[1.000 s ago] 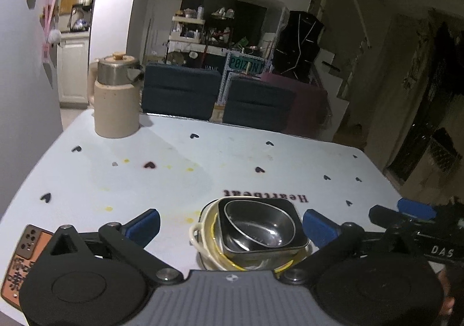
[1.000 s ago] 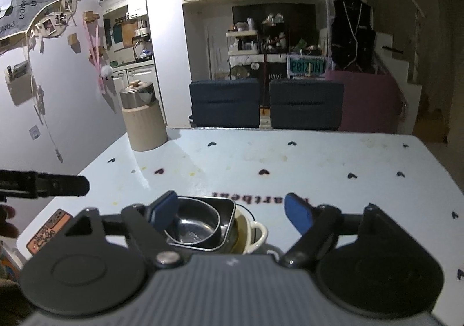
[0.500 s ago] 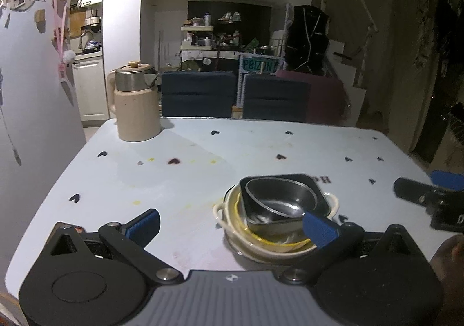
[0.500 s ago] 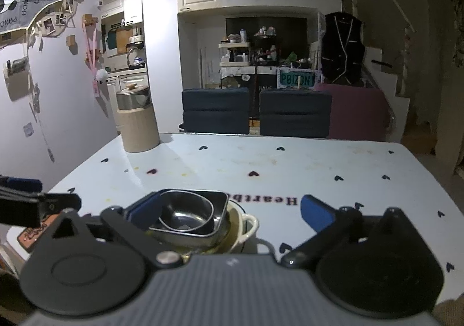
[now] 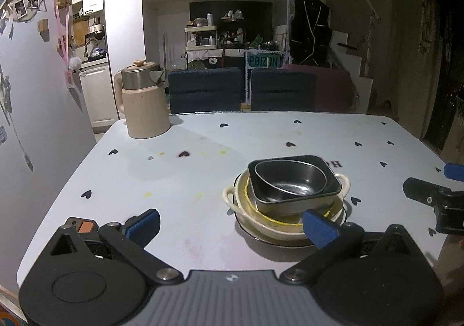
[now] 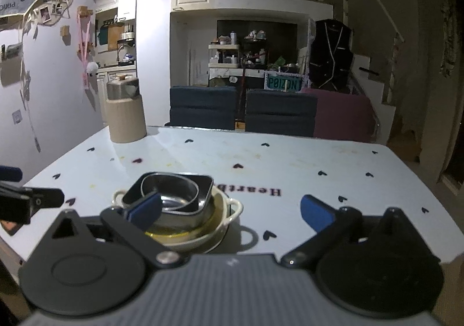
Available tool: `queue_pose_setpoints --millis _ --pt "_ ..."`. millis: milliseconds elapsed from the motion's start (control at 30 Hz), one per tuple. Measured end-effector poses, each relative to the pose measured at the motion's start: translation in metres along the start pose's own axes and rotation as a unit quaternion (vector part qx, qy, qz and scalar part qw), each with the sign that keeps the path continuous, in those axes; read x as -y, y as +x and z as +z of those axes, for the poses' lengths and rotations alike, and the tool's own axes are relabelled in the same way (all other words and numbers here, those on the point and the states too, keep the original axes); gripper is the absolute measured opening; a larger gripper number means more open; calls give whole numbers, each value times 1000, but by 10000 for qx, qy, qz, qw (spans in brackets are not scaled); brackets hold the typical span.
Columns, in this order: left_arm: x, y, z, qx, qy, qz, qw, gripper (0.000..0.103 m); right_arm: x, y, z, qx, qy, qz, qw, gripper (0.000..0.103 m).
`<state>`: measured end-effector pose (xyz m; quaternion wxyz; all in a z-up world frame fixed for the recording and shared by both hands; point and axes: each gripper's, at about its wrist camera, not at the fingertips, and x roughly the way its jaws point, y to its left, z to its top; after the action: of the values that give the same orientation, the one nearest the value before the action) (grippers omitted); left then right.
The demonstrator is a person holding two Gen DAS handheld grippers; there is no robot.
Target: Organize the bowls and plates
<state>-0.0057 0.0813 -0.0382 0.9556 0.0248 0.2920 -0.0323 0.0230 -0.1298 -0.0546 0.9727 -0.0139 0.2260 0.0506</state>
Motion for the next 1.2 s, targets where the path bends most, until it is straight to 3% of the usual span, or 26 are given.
queue_pose_setpoints --millis 1200 --pt "1 -4 -11 74 -44 19 10000 103 -2 1 -10 -31 -185 -45 9998 103"
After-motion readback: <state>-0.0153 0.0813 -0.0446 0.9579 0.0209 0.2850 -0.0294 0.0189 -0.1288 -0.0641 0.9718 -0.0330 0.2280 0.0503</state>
